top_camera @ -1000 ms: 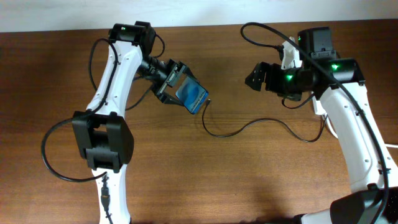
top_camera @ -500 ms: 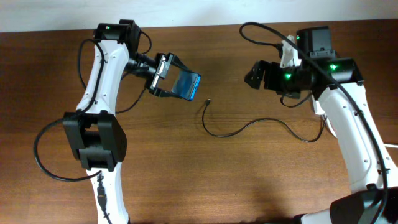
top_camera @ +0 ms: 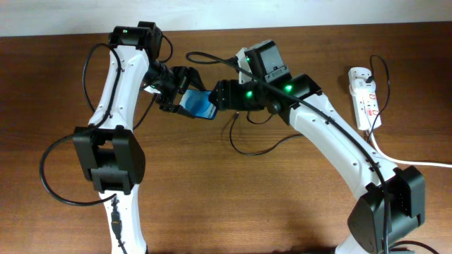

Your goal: Plug charger to phone and switch on socket

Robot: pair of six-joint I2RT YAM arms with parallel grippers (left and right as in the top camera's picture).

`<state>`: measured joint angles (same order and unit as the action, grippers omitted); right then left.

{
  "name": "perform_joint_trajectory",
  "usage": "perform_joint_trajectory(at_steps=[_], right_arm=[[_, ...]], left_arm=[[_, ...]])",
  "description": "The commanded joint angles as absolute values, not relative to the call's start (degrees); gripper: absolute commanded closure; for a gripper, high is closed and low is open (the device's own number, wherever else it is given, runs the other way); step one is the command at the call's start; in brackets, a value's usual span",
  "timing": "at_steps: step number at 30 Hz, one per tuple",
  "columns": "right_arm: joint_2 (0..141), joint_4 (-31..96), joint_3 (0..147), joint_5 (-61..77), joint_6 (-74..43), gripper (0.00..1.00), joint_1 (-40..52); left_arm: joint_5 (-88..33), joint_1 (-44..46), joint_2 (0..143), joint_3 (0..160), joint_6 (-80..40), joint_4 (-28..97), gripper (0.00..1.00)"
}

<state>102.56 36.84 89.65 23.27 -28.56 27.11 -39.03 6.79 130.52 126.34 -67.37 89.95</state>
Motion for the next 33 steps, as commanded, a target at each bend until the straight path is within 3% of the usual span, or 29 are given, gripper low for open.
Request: perform_joint_trajectory(at_steps=[1, 6, 18, 22, 24, 33], right_arm=[[102.7, 35.8, 89.9, 22.2, -33.8, 0.38, 28.2], [102.8, 36.5, 89.2, 13.6, -40.0, 0.51, 33.1], [106.3, 32.5, 89.3, 14.3, -43.9, 0.65, 33.8], [107.3, 32.3, 89.3, 14.4, -43.9, 0.76, 33.8], [107.4, 32.2, 89.3, 14.5, -43.9, 0.96, 33.8], [105.8, 32.3, 89.3, 14.3, -43.8, 0.96, 31.1]], left_arm=[[-39.8, 6.8, 130.5, 127.7, -69.2, 90.0, 1.0], [-39.8, 6.8, 130.5, 127.7, -69.8, 90.1, 1.0], [-41.8, 7.9, 130.5, 127.7, -69.8, 91.4, 1.0], [-41.7, 8.2, 130.5, 127.7, -69.8, 91.4, 1.0], [-41.7, 8.2, 130.5, 127.7, -69.8, 91.4, 1.0], [-40.7, 8.1, 130.5, 127.7, -67.5, 91.4, 1.0]])
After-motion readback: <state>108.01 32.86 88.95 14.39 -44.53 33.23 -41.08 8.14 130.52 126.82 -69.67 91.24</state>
